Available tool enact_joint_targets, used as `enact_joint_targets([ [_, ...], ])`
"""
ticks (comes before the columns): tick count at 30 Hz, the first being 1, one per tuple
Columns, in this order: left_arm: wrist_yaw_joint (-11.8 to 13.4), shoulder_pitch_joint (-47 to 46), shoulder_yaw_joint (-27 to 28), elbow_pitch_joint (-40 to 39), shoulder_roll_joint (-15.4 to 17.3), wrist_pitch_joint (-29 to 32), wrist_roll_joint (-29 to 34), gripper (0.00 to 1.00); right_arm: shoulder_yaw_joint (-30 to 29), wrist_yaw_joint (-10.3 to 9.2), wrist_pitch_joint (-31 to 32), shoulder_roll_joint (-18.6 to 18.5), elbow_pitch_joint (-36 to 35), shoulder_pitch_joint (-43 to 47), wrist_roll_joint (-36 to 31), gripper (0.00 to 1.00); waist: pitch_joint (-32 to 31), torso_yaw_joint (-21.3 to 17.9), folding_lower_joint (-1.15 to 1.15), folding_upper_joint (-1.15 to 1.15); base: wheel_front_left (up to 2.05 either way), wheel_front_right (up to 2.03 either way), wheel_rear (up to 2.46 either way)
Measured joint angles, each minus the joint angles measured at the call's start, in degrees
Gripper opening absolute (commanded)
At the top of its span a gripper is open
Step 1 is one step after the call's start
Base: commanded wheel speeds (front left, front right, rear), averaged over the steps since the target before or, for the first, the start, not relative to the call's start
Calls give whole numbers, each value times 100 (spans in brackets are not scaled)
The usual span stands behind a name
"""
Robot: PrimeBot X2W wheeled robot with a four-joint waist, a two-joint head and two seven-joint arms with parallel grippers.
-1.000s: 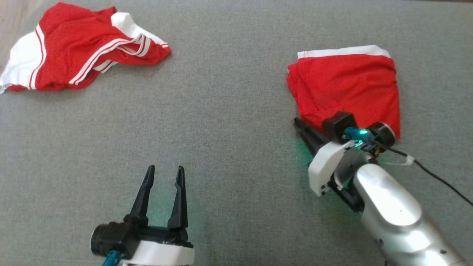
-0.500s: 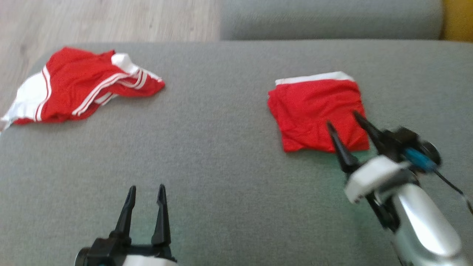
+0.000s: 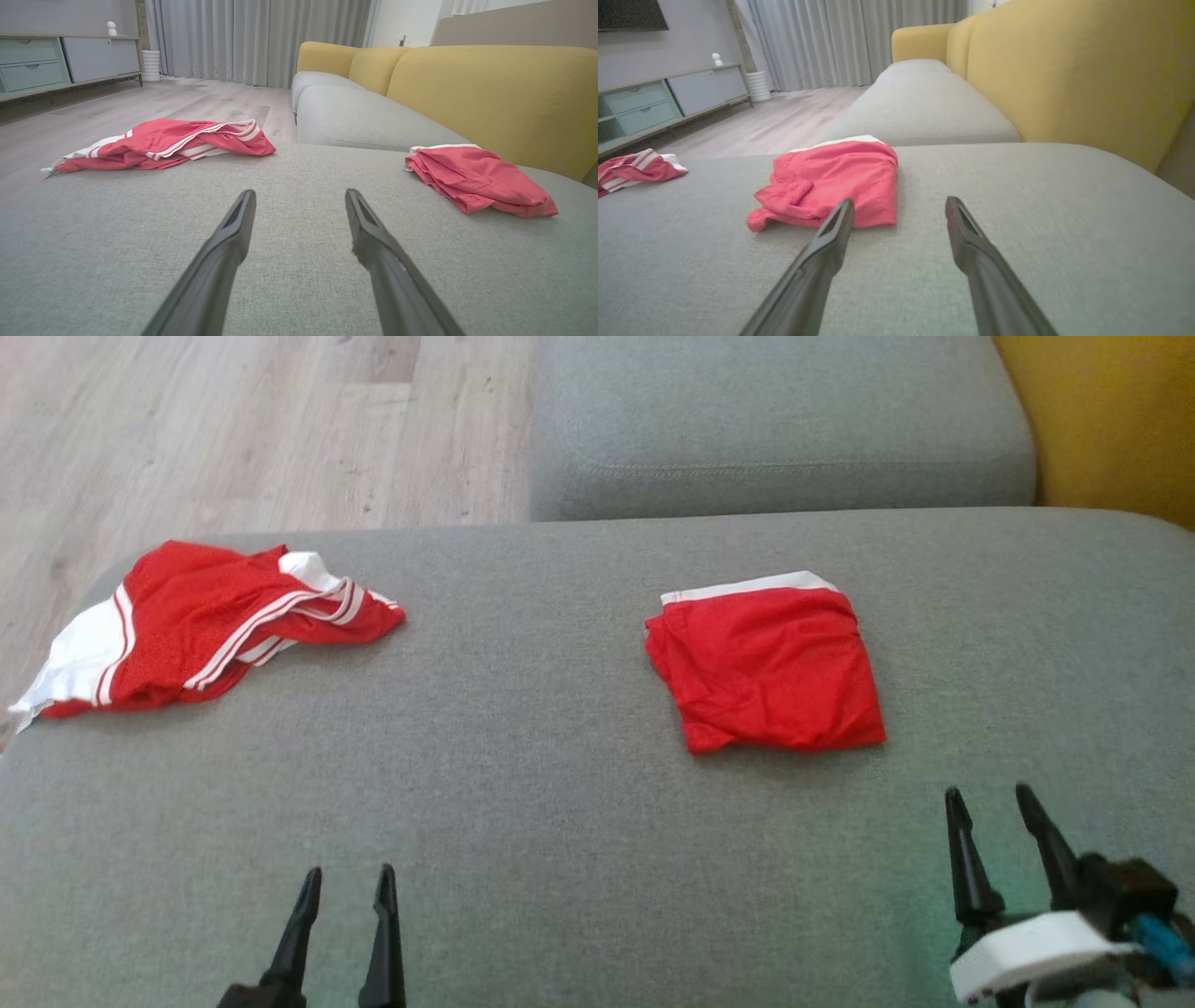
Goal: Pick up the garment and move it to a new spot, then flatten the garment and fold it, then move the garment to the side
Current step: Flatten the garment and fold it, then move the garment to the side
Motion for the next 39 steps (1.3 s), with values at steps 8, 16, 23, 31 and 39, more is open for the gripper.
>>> enact_joint_targets([
  [8, -7, 102, 46, -10, 0, 0, 1, 100, -21, 0, -112, 103, 254, 90, -42, 100, -32, -61, 0, 0, 0, 0, 0],
  [16, -48, 109, 34, -22, 1, 0, 38, 100, -8, 0, -144, 102, 320, -104, 49, 100, 60, 24, 1, 0, 0, 0, 0],
  [23, -51, 30, -43, -116, 1, 0, 37, 100, 110, 0, 1080, -208, 193, -1273, 1298, 100, 422, 127, 1, 0, 0, 0, 0],
  [31, -101, -644, -361, -82, -3, 0, -58, 100, -547, 0, 3075, -465, 1156, -2821, 1914, 100, 1094, 480, 3, 0, 0, 0, 0],
  [39, -46, -767, -588, 14, -8, 0, -180, 100, -996, 0, 3700, -381, 2303, -3246, 1971, 100, 1456, 1025, 1, 0, 0, 0, 0],
])
